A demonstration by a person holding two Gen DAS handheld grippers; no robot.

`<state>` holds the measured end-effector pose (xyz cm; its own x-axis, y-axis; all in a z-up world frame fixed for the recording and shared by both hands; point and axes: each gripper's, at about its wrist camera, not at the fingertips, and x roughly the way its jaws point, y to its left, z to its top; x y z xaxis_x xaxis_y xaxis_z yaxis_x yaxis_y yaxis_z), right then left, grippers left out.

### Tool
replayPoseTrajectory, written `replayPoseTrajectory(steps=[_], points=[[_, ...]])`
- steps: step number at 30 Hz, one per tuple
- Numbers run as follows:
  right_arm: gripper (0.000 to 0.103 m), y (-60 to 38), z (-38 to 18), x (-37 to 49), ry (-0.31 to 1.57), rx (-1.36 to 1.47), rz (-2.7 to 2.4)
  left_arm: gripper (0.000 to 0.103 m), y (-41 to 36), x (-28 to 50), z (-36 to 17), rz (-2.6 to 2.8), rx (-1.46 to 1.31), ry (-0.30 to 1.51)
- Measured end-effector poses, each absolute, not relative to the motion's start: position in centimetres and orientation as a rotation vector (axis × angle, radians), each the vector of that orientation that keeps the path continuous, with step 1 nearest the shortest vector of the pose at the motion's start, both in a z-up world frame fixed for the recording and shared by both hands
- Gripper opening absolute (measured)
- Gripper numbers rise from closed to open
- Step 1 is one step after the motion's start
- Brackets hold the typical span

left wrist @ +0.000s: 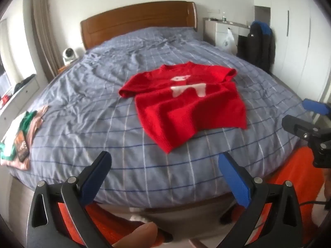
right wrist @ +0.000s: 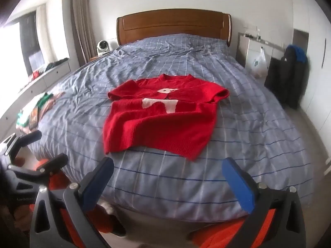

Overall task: Fold small clothes
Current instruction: 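Move both tools toward the hem of the red sweater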

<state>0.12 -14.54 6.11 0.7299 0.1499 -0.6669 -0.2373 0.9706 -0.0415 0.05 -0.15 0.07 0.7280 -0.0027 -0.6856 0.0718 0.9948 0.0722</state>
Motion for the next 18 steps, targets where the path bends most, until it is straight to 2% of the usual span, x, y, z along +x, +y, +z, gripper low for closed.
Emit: replayPoseTrajectory(steps=[9,18], points=[[0.103,-16.2,5.8,1.3,0.714,-0.045,0.191,0.103,-1.3,0.0,1.4,-0.041,0.153,0.713],[0.103,-13.9,5.1,2.6,0.723,-0.065,0.262,0.103,-0.3,-0.6,-0.2,-0.025,0.124,0.748]])
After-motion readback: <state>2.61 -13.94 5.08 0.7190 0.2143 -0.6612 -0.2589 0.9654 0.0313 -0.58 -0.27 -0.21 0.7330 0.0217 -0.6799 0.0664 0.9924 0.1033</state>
